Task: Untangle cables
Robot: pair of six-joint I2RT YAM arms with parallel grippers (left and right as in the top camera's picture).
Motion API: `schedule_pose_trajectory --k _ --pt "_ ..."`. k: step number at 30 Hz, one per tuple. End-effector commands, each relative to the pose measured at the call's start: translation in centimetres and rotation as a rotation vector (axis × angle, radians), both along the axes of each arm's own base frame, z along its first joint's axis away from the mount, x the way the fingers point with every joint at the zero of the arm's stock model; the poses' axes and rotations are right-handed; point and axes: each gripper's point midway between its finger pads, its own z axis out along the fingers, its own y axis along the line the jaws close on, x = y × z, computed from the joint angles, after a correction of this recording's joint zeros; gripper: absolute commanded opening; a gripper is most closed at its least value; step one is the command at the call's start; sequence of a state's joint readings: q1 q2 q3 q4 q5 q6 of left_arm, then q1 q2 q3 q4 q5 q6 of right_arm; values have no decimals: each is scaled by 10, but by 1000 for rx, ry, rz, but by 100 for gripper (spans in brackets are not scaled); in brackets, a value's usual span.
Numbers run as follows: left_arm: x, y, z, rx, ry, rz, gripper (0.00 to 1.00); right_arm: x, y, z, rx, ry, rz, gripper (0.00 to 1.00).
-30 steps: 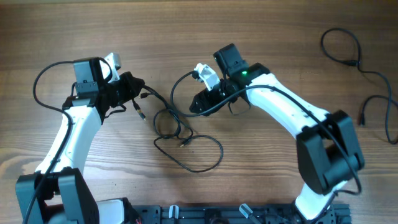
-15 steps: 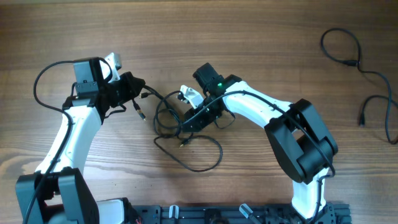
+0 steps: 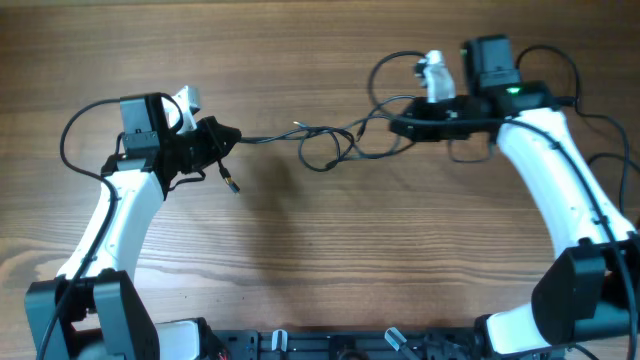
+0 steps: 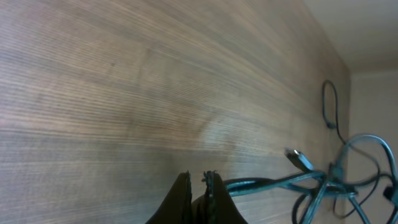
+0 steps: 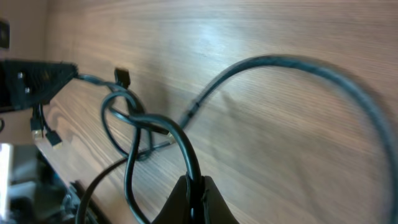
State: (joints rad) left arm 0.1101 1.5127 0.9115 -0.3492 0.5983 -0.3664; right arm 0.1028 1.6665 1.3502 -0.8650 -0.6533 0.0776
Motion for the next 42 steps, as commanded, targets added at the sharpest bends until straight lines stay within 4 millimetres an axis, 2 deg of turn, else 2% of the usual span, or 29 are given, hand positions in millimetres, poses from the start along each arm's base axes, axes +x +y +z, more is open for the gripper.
schedule_pose_trajectory --k 1,3,5,8,10,14,16,17,19,21,24,28,31,34,36,39,42 --pt "-8 86 -34 185 190 438 4 18 -76 3 -70 -36 -173 4" --pt "-23 115 -44 228 280 623 4 23 -103 4 -63 -33 -253 4" --pt "-37 136 -49 251 342 756 4 26 -119 8 -35 -40 -294 4" --pt "-56 162 -54 289 407 911 4 31 -128 9 -37 -65 -318 4" --pt "-59 166 -54 281 418 940 4 32 -127 8 -26 -60 -329 4" --pt "-52 156 -53 243 405 909 4 17 -103 -6 -22 12 -276 4" --pt "-50 152 -53 218 402 893 4 1 -80 -11 -24 79 -218 4" --pt "-47 149 -52 205 397 878 4 -7 -60 -14 -33 103 -165 4" --pt "-42 143 -51 204 373 825 4 -12 -48 -21 -86 132 -165 4" --pt "-26 124 -44 173 300 672 4 -17 -36 -33 -202 151 -182 4" --pt "-9 94 -33 145 203 482 4 -27 -11 -55 -248 164 -180 5" --pt "-5 83 -32 162 178 433 4 -38 17 -81 -197 160 -145 10" --pt "-5 82 -32 162 178 432 4 -38 26 -84 -177 134 -122 20" --pt "-5 82 -32 162 178 432 4 -34 27 -82 -171 116 -122 43" --pt "-5 82 -32 162 179 432 4 -34 27 -82 -170 115 -123 52" --pt "-5 82 -32 162 179 432 4 -32 28 -81 -167 107 -123 74" --pt "-5 82 -32 162 179 432 4 -30 31 -79 -152 90 -102 76"
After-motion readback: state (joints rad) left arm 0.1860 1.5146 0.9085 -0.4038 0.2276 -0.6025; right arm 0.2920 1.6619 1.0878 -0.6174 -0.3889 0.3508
